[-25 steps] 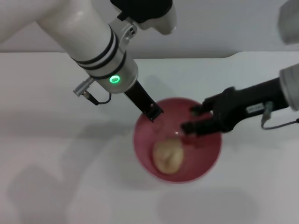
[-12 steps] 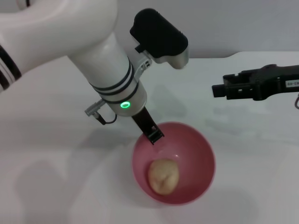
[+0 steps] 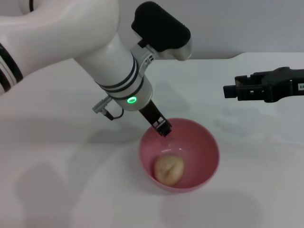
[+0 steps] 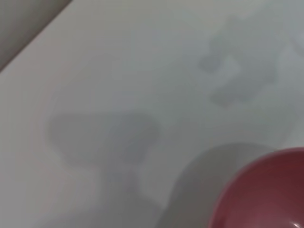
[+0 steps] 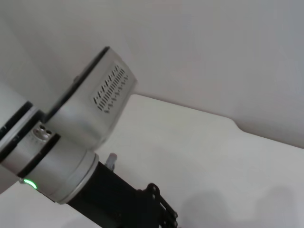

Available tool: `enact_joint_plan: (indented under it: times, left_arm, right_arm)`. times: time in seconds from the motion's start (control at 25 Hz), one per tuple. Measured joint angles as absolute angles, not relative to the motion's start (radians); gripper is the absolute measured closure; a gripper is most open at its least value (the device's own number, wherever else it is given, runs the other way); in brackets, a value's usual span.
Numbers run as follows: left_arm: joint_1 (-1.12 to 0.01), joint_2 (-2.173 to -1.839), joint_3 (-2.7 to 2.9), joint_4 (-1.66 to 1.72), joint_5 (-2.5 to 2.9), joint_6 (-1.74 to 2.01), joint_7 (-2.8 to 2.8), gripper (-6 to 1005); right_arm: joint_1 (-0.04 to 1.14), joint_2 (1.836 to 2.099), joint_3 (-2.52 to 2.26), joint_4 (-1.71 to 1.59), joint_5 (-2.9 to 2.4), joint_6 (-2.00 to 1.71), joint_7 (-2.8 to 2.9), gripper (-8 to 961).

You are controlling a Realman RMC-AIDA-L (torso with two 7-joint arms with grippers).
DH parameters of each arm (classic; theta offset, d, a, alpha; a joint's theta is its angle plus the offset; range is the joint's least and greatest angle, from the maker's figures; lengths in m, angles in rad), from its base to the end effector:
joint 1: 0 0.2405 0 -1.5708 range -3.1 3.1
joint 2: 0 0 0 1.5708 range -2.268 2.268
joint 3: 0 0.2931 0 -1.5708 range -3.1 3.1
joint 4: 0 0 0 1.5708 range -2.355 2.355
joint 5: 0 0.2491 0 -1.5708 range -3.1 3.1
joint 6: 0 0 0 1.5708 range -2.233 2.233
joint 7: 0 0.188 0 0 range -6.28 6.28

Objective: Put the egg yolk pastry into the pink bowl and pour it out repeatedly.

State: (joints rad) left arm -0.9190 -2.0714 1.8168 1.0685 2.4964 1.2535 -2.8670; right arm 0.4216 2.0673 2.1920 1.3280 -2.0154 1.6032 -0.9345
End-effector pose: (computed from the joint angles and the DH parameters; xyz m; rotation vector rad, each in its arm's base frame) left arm -0.1226 0.4390 -0.1657 -2.6366 -0.7071 0.5673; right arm 0.2273 0.4031 0.0252 -2.6439 0.9794 0.4583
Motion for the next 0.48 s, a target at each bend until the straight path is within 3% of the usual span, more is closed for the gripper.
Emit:
enact_joint_plan:
  times: [0.16, 0.48]
  left_arm:
    - [-0.912, -2.066, 1.766, 1.078, 2.502, 1.232, -2.861, 767]
    - [-0.817, -2.063, 1.533, 1.148, 2.462, 1.159, -2.772, 365]
  right_arm:
    - [0.419, 2.067, 2.196, 1.311, -2.021, 1.574, -0.935, 384]
    - [0.421, 2.069, 2.248, 1.174, -1.999, 1.466, -1.025, 384]
